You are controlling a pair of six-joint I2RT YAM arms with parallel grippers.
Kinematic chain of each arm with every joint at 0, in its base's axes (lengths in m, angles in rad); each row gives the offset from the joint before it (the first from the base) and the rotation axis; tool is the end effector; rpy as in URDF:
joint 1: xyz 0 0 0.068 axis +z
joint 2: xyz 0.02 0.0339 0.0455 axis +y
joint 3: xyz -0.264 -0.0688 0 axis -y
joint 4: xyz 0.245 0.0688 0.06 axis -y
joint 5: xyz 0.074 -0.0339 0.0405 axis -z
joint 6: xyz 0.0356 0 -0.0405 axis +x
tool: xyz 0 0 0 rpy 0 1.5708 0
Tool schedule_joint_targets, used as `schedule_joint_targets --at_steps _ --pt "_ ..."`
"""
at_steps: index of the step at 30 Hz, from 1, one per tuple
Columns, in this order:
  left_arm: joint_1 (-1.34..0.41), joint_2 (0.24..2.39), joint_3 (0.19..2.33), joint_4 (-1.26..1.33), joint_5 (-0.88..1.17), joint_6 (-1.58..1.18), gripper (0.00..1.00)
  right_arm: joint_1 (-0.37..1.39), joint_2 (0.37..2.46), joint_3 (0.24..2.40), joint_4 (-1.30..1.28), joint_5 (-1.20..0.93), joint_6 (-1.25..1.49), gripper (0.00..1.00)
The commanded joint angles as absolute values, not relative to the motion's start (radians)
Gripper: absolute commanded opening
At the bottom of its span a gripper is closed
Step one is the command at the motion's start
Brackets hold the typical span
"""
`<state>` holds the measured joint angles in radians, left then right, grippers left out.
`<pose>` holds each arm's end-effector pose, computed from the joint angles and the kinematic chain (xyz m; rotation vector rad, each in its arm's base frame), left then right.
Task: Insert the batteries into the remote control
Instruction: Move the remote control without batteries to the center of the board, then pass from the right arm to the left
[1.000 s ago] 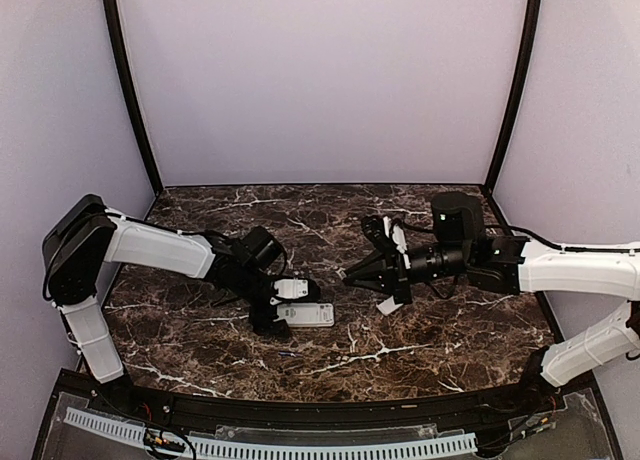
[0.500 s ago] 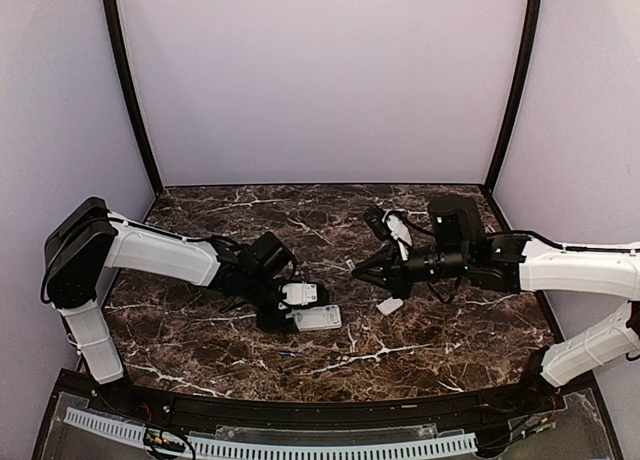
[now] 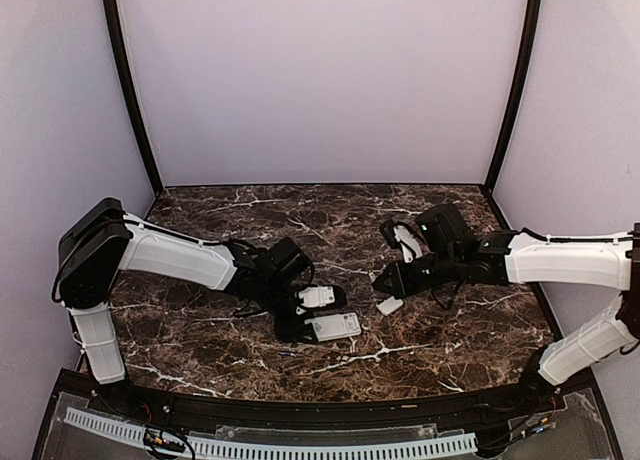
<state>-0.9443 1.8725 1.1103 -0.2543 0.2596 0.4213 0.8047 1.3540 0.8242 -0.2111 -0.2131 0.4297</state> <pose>0.2120 -0.3085 0.1476 1.7313 1.9743 -0.5239 0.1923 0.2108 0.2259 -0.5705 2.3870 0.8388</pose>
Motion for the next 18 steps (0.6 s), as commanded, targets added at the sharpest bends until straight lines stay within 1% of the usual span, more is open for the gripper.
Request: schedule_joint_targets --at_steps 1,2,3,4,5,9,13,18 --pt "-0.963 1.888 1.118 -0.246 0.322 0.365 0.53 0.804 1.381 0.820 -0.228 -0.211 0.518 0.00" --pt "-0.962 1.888 1.118 -0.251 0.315 0.368 0.55 0.804 1.390 0.823 -0.230 -0.219 0.520 0.00" --pt "-0.962 1.884 1.122 -0.266 0.305 0.374 0.62 0.804 1.397 0.826 -0.230 -0.228 0.520 0.00" --pt "-0.963 1.880 1.129 -0.276 0.297 0.376 0.65 0.804 1.406 0.829 -0.225 -0.241 0.516 0.00" --pt "-0.962 1.866 1.141 -0.297 0.276 0.380 0.70 0.804 1.409 0.830 -0.216 -0.255 0.507 0.00" --pt "-0.962 1.764 1.142 -0.251 0.251 0.385 0.79 0.805 1.385 0.833 -0.147 -0.321 0.468 0.00" --pt "-0.962 1.619 1.091 -0.105 0.308 0.344 0.82 0.827 1.305 0.836 -0.049 -0.371 0.412 0.00" --pt "-0.960 1.406 0.944 0.218 0.411 0.198 0.82 0.910 1.226 0.830 0.067 -0.400 0.271 0.00"
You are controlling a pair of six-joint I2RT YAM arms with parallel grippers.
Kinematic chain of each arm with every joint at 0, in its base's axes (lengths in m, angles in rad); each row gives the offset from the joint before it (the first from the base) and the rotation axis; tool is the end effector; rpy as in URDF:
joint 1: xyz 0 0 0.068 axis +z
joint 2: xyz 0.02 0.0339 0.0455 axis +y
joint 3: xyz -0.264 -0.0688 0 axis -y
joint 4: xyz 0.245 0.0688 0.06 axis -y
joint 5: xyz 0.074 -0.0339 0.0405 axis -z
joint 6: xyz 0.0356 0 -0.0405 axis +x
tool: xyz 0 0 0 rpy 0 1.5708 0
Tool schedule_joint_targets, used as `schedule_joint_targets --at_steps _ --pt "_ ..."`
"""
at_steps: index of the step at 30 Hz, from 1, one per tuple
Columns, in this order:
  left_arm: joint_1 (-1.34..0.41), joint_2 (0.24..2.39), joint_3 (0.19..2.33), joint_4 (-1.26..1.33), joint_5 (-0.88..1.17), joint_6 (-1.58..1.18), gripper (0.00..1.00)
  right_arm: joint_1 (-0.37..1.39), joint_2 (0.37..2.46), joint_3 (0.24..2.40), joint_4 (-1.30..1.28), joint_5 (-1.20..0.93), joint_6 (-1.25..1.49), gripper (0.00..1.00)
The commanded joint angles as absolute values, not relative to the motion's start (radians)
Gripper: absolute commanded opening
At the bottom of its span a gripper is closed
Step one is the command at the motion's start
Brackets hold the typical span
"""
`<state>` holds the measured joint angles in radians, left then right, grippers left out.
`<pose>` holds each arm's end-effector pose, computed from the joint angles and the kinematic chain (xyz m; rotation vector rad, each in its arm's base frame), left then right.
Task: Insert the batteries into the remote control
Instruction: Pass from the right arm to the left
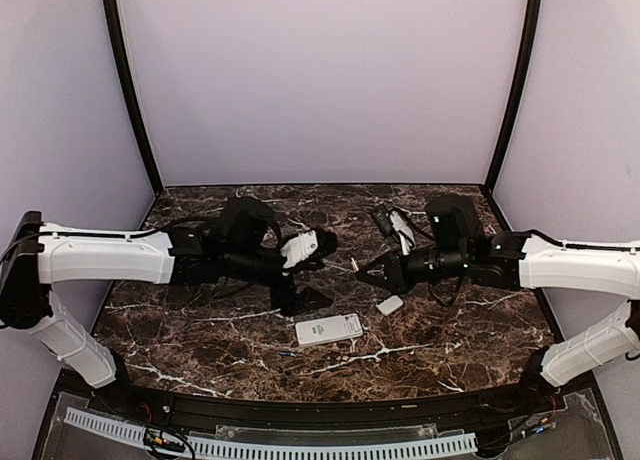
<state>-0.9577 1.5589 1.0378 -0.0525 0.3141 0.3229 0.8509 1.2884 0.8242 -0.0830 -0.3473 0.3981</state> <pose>0.1923 -0.2924 0.2490 1.4588 1.6422 -0.7011 0.1782 0.2216 0.2551 -0.7294 2.1674 1.0713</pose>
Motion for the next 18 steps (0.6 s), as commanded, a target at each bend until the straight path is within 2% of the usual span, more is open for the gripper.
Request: schedule_joint_targets --at_steps 1,3,6,9,13,18 --pt "-0.960 1.384 0.932 0.255 0.426 0.174 0.81 0.929 1.215 0.827 0.084 -0.399 0.240 0.00" --pt "-0.960 1.333 0.914 0.337 0.439 0.092 0.73 0.955 1.193 0.820 0.127 -0.400 0.183 0.00" --pt "-0.959 1.306 0.921 0.394 0.472 -0.032 0.51 0.978 1.164 0.801 0.200 -0.412 0.129 0.00" --pt "-0.958 1.304 0.936 0.398 0.501 -0.098 0.38 0.993 1.148 0.793 0.239 -0.413 0.088 0.00" --pt "-0.953 1.321 0.964 0.349 0.538 -0.116 0.31 1.001 1.144 0.798 0.232 -0.402 0.073 0.00" --pt "-0.953 1.356 1.003 0.314 0.594 -0.113 0.30 1.004 1.139 0.792 0.228 -0.393 0.074 0.00"
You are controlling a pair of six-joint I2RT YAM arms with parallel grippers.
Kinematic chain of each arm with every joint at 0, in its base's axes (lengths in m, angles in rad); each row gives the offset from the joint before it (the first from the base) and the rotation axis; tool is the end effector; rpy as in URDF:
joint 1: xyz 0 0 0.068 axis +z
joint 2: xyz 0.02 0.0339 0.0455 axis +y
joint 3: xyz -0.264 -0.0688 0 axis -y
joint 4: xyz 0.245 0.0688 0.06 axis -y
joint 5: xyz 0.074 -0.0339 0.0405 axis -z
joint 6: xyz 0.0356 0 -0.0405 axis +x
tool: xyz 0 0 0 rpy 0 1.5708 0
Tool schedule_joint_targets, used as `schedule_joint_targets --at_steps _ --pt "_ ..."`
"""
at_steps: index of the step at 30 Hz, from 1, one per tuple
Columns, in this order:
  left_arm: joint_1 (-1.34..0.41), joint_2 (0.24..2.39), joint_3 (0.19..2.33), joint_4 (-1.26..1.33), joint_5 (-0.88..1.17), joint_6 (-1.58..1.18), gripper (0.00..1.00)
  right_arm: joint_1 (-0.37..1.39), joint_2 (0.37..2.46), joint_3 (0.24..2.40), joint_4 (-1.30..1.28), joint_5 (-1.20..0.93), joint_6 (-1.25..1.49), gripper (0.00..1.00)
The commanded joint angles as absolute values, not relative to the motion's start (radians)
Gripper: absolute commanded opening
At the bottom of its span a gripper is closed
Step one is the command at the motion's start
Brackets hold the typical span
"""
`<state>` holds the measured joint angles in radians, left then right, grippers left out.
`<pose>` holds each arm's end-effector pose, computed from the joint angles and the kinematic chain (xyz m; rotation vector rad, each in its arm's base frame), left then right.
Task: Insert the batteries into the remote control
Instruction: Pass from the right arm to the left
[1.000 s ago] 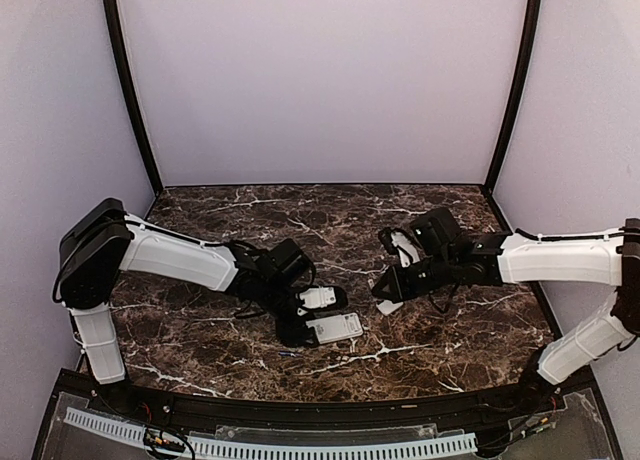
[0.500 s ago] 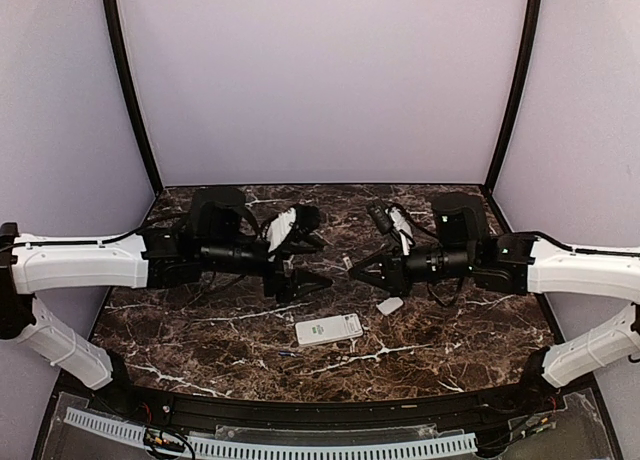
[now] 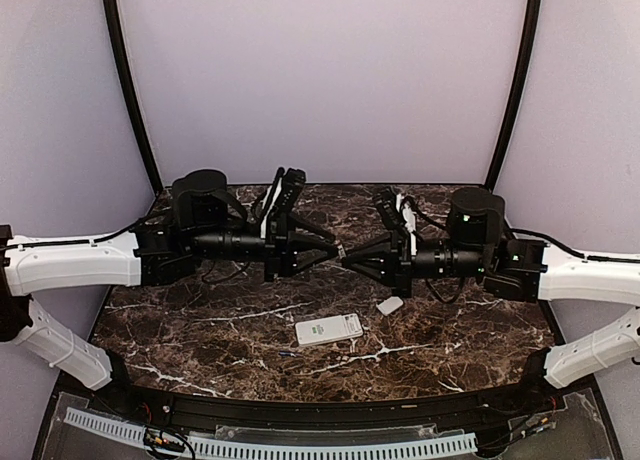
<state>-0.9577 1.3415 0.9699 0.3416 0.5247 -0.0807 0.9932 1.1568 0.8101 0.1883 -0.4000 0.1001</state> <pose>0.1666 -0.2677 0.3344 1.1112 1.3370 -1.2023 0.1358 0.2338 0.3115 -1.0766 1.5152 1.1293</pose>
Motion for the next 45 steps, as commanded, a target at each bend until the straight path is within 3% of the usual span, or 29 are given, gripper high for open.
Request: schedule_joint_targets --at_steps 1,4,8,12,20,25,32,34,37,43,45 --pt "-0.953 1.358 1.000 0.330 0.600 -0.120 0.30 1.006 1.136 0.790 0.230 -0.392 0.074 0.00" --pt "-0.954 1.365 1.001 0.355 0.613 -0.137 0.29 1.008 1.134 0.785 0.240 -0.396 0.075 0.00" --pt "-0.953 1.379 1.009 0.367 0.614 -0.152 0.12 1.007 1.137 0.782 0.244 -0.399 0.072 0.00" --pt "-0.953 1.385 1.012 0.375 0.622 -0.155 0.04 1.009 1.138 0.781 0.240 -0.400 0.071 0.00" --pt "-0.953 1.400 1.008 0.402 0.649 -0.168 0.04 1.008 1.146 0.782 0.235 -0.399 0.069 0.00" --pt "-0.953 1.405 1.008 0.410 0.671 -0.171 0.14 1.009 1.150 0.788 0.226 -0.394 0.071 0.00" --pt "-0.953 1.405 1.005 0.408 0.685 -0.164 0.14 1.009 1.152 0.785 0.224 -0.385 0.074 0.00" --pt "-0.953 1.405 1.005 0.411 0.688 -0.165 0.12 1.008 1.155 0.785 0.221 -0.385 0.075 0.00" --pt "-0.953 1.403 1.004 0.420 0.686 -0.165 0.00 1.009 1.158 0.784 0.226 -0.387 0.077 0.00" --pt "-0.953 1.398 0.976 0.460 0.674 -0.180 0.00 1.009 1.179 0.810 0.202 -0.388 0.077 0.00" --pt "-0.953 1.400 0.975 0.455 0.668 -0.179 0.00 1.009 1.177 0.814 0.186 -0.386 0.082 0.08"
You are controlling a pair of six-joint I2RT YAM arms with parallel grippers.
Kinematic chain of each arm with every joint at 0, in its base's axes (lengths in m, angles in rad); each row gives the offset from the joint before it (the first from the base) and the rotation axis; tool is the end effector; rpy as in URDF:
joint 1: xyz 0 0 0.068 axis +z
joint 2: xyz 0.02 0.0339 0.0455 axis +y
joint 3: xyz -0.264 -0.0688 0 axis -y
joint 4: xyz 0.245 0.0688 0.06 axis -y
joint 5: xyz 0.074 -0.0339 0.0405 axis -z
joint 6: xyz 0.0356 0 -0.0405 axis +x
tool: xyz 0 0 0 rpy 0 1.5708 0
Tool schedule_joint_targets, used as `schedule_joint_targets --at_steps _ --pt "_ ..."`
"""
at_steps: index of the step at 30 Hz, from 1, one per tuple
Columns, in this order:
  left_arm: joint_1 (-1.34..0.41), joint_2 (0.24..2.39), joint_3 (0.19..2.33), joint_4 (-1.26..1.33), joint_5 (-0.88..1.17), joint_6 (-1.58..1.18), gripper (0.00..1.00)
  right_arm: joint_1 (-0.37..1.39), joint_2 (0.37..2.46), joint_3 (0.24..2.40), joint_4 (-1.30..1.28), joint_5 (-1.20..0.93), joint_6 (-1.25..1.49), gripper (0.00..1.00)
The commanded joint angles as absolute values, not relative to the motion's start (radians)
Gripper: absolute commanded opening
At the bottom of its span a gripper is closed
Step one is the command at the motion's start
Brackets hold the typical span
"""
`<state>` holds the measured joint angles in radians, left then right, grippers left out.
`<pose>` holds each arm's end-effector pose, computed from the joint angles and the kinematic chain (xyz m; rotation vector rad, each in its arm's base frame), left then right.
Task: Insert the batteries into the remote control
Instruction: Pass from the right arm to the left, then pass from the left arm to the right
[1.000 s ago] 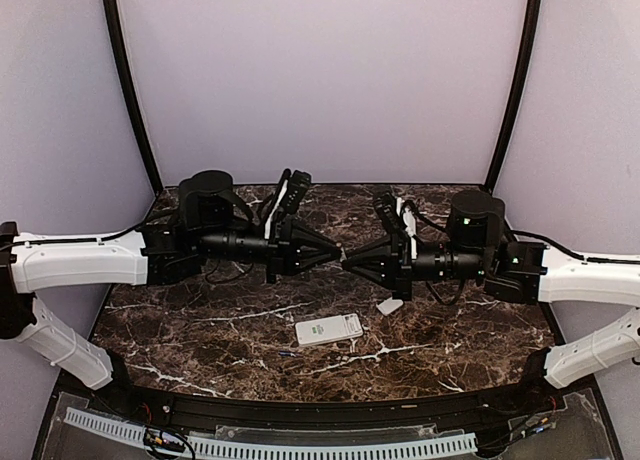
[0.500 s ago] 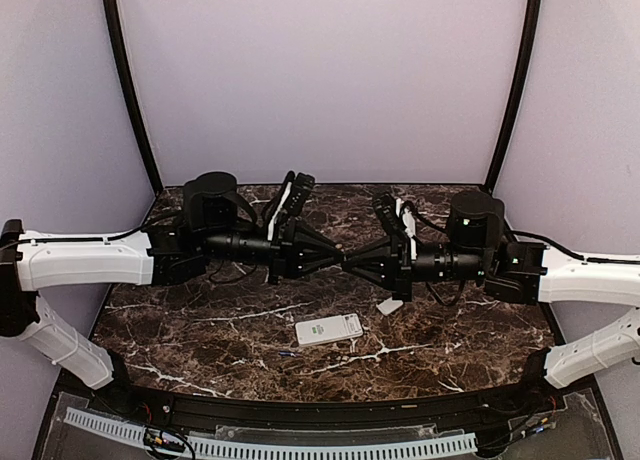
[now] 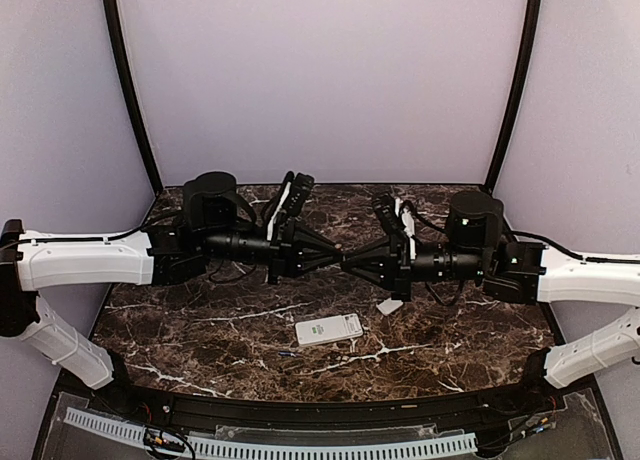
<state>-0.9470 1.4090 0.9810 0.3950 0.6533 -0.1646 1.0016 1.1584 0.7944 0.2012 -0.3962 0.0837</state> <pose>0.1737 -0.2785 0.3236 1.1581 1.3530 -1.3510 0.1339 0.2348 0.3069 -1.0932 1.5063 1.1199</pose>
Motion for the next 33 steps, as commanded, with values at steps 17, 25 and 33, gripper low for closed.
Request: schedule_joint_targets --at_steps 17,25,33 --pt "-0.954 1.427 1.005 0.346 0.598 -0.118 0.00 0.999 1.159 0.886 -0.033 -0.383 0.015 0.41" --pt "-0.954 1.441 1.012 0.327 0.598 -0.101 0.00 0.998 1.191 0.902 -0.004 -0.384 0.036 0.32" --pt "-0.953 1.448 1.014 0.322 0.607 -0.097 0.00 0.997 1.232 0.924 0.006 -0.359 0.040 0.23"
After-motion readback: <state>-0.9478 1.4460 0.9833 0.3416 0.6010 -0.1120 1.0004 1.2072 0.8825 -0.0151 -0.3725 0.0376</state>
